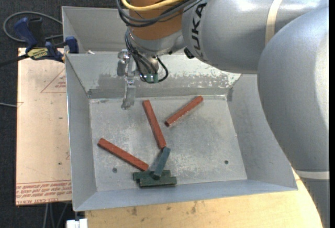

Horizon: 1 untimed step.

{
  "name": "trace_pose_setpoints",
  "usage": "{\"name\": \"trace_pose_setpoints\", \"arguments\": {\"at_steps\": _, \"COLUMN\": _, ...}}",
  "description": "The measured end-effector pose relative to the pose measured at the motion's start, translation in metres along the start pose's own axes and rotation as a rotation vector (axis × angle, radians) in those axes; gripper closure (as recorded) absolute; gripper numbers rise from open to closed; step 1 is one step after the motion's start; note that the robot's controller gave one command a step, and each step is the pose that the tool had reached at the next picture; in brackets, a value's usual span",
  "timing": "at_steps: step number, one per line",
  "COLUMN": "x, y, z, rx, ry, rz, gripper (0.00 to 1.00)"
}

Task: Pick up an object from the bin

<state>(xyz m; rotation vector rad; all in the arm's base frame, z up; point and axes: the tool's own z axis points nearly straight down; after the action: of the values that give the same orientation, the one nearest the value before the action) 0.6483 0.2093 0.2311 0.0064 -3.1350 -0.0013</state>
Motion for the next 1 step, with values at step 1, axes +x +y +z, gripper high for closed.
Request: {"name": "trace_pose_setpoints", "arguments": {"at_steps": 1, "x": 0.0825, "y": 0.0013, "z": 0.1654, "rx": 0.000, "ry": 0.000, "rz": -0.035, "gripper": 0.00}}
